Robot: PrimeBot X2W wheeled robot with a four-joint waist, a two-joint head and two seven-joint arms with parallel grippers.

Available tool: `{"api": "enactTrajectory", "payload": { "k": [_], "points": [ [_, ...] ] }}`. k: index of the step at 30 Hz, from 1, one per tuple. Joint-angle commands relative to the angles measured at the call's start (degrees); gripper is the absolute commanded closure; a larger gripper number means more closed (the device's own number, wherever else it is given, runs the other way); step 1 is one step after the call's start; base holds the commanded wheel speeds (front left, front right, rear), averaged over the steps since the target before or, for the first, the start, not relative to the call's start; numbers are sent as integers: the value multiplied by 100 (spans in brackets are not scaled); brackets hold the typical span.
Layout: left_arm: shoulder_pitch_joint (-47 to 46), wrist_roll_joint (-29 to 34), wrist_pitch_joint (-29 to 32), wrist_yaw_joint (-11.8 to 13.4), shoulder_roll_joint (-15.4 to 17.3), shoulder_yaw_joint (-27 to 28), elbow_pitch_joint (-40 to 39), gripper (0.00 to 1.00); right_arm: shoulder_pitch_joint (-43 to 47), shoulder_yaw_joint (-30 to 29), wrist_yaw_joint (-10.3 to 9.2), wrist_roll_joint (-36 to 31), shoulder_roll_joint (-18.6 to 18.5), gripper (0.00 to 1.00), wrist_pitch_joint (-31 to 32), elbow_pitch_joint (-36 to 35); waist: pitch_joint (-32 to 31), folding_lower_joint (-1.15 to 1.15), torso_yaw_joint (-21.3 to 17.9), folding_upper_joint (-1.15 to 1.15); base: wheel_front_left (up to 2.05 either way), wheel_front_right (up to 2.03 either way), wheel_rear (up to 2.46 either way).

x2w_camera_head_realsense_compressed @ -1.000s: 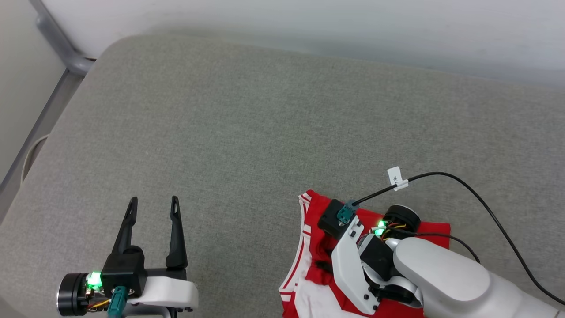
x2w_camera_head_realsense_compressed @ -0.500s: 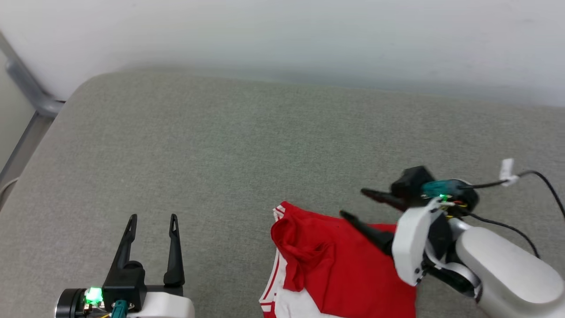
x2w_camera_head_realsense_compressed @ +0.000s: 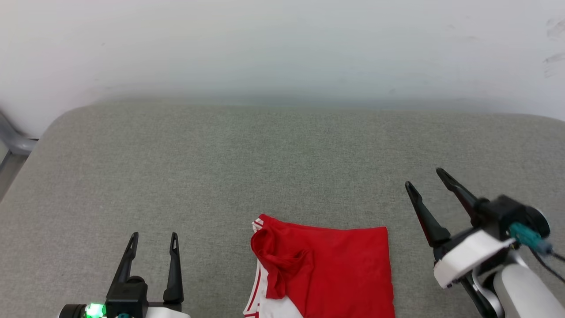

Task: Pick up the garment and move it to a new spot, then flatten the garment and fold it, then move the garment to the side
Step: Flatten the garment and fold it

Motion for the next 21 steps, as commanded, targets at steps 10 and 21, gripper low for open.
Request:
{"api": "enactTrajectory", "payload": {
  "k": [10,21],
  "points": [
    [103,-3,-27,45,62,-51,-26,0,1317,-1733,-7,-1014,1138,0,-365,-879,-141,1,-78,0,0,0,0],
    [161,-40,-27,15,104,-99,-70,0,2209,-1980,-7,-1005,1656,0,-371,-1578,-192,1,-91,0,0,0,0]
  ]
}}
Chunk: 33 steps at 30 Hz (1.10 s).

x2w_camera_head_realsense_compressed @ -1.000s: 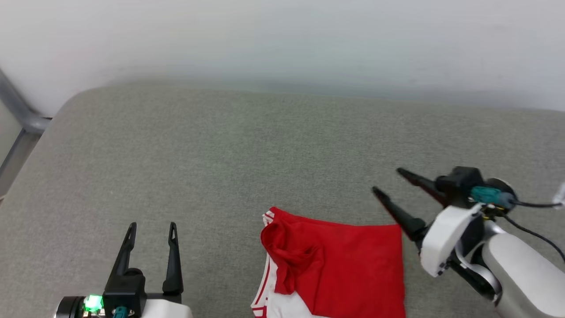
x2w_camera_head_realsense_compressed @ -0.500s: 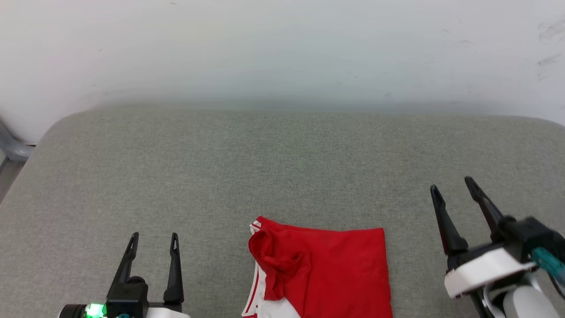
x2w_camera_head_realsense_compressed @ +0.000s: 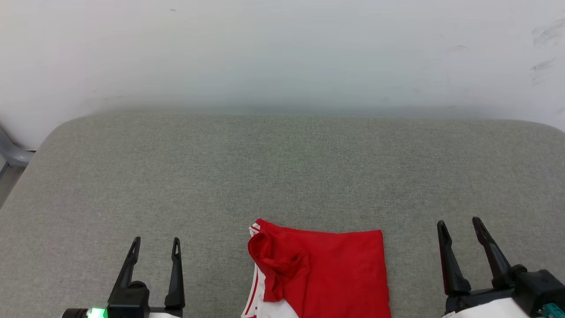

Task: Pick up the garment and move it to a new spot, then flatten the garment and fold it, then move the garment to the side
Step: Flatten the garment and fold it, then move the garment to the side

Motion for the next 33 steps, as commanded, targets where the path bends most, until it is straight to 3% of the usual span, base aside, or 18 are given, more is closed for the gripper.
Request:
{"api": "enactTrajectory", "payload": {
  "k": [1,26,33],
  "points": [
    [52,-9,-27,0,34,-28,-18,0,128,-48,-6,43,39,0,-9,-43,-7,1,5,0,0,0,0],
    [76,-34,-27,64,80,-33,2,0,248,-38,-6,205,70,0,-9,111,-50,1,49,0,0,0,0],
    [33,-35,-27,61,65,-48,7,0,-232,-185,-6,171,36,0,-8,15,-39,1,89,0,0,0,0]
  ]
}}
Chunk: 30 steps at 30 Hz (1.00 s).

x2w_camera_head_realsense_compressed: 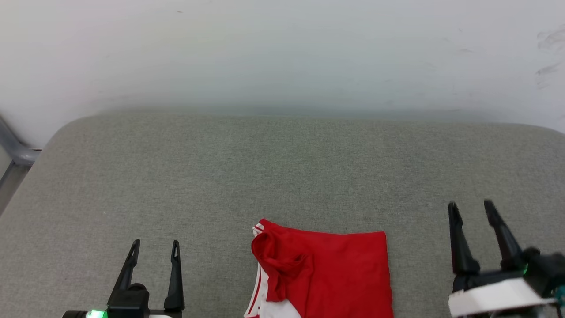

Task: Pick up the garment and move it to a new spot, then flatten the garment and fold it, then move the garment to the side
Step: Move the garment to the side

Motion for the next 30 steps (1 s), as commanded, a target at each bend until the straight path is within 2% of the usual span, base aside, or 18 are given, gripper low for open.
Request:
{"api": "enactTrajectory", "payload": {
  "k": [1,7,16,24,30],
  "points": [
    [-38,2,-27,10,-4,-11,10,0,-204,-3,-6,54,-70,0,36,-11,7,0,11,0,0,0,0],
    [-138,-15,-27,-13,-22,-27,23,0,-1136,411,-6,294,-674,0,800,-20,74,0,57,0,0,0,0],
    [-159,-29,-27,5,-22,7,10,0,-2219,1974,-6,1580,-1564,0,3096,166,184,0,81,0,0,0,0],
    [-314,-17,-27,-4,-45,-2,-5,0,-2403,2988,-6,2543,-2266,0,4771,420,391,0,180,0,0,0,0],
    [-425,4,-27,-10,-78,-47,-18,0,-2381,3376,-6,2990,-2515,0,5434,734,565,0,288,0,0,0,0]
  ]
}}
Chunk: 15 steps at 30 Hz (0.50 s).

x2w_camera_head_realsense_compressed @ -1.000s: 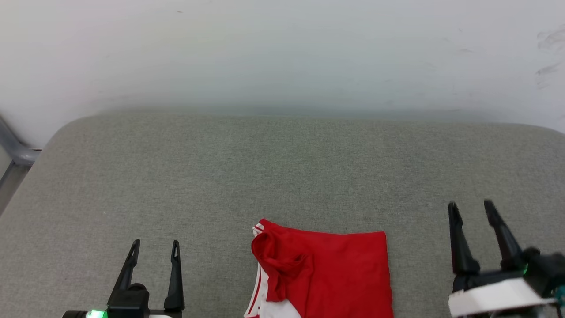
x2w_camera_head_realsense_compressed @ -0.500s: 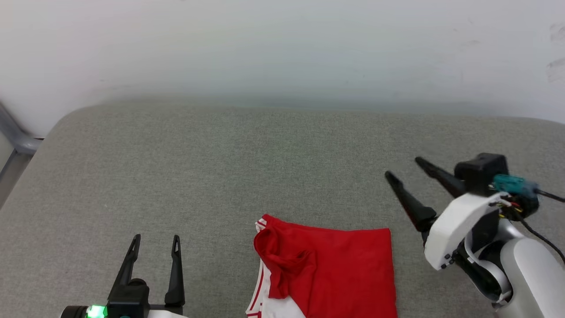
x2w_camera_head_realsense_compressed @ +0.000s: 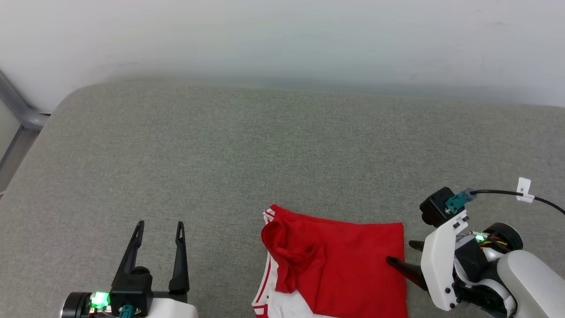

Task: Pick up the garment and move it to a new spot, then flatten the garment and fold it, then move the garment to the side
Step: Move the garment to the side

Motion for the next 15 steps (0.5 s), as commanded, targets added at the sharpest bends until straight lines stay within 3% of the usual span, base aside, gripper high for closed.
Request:
{"api": "enactTrajectory", "payload": {
  "k": [1,7,15],
  "points": [
    [-101,17,-27,10,1,6,-20,0,-21,39,-6,90,-30,0,75,56,75,0,53,0,0,0,0],
    [-191,21,-27,28,-27,-1,-42,0,65,257,-6,293,-74,0,252,330,267,0,140,0,0,0,0],
    [-344,17,-27,36,-73,-30,-48,0,188,772,-5,380,144,0,347,766,527,0,220,0,0,0,0]
  ]
}}
